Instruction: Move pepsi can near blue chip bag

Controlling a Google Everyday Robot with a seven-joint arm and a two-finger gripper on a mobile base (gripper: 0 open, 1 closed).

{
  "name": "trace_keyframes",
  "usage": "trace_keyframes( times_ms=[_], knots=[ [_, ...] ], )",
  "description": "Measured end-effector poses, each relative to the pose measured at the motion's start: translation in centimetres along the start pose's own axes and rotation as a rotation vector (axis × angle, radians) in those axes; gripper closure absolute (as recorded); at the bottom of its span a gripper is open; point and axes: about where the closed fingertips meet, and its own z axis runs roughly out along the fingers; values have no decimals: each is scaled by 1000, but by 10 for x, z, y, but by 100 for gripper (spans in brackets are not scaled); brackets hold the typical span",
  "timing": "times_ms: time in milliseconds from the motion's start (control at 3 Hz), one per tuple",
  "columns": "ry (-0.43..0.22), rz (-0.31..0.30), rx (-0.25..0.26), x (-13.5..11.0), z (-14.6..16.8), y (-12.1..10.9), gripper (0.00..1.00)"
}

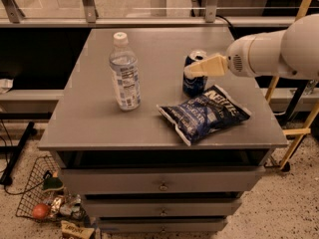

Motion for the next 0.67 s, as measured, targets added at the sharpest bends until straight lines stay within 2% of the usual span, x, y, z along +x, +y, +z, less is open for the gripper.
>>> trace_keyframes(
  times_ms=[333,667],
  knots=[
    [5,5,104,0,-50,-40,0],
    [26,42,237,13,-106,-99,0]
  ],
)
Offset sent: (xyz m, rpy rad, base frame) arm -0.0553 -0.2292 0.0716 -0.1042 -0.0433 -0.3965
